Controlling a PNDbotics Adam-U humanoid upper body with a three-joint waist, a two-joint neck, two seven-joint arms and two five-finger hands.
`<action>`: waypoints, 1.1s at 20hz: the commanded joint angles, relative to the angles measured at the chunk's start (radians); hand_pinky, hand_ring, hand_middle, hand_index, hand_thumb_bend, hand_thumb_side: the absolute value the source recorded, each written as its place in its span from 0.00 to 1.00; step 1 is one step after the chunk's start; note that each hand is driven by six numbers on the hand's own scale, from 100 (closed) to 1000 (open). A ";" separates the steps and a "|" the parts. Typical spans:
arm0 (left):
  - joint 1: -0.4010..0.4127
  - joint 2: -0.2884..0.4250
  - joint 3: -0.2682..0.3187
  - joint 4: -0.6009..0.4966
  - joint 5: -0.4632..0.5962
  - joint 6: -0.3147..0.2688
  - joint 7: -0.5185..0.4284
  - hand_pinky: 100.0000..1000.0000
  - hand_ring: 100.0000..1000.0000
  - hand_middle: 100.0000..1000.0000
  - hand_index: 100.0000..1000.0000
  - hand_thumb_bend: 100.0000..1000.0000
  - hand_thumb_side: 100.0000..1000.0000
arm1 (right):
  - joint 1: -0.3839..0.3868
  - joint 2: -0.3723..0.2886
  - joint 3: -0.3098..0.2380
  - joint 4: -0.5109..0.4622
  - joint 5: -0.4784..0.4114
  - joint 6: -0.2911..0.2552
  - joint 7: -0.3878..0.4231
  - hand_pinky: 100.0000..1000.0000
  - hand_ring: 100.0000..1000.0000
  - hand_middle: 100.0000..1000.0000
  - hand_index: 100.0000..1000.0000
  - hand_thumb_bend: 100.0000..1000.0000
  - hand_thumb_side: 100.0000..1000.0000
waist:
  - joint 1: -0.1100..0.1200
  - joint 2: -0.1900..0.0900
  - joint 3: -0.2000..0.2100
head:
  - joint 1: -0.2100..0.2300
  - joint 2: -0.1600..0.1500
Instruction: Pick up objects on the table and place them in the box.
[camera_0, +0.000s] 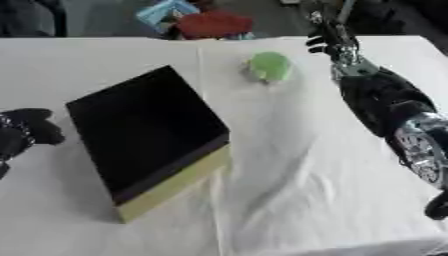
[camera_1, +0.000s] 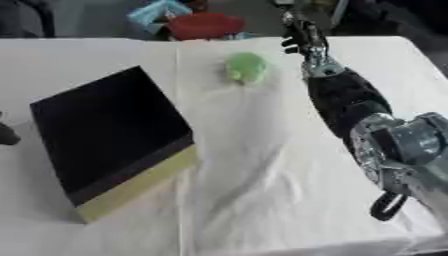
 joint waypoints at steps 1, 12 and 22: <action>-0.005 0.018 0.006 -0.011 0.001 -0.003 0.002 0.71 0.62 0.56 0.79 0.29 0.76 | -0.023 -0.035 0.005 -0.005 -0.001 -0.004 0.000 0.58 0.55 0.49 0.73 0.00 0.70 | 0.004 -0.017 -0.002 | -0.003 -0.002; -0.006 0.021 0.006 -0.011 0.001 -0.003 0.002 0.71 0.62 0.56 0.79 0.29 0.76 | -0.030 -0.046 0.078 -0.045 0.110 -0.038 0.065 0.63 0.63 0.58 0.78 0.00 0.65 | 0.000 -0.019 0.002 | -0.008 -0.003; -0.009 0.022 0.005 -0.012 0.002 -0.002 0.000 0.71 0.62 0.56 0.79 0.28 0.76 | -0.047 -0.065 0.277 -0.108 0.284 0.008 0.239 0.71 0.75 0.77 0.88 0.21 0.61 | -0.006 -0.019 0.013 | -0.015 -0.004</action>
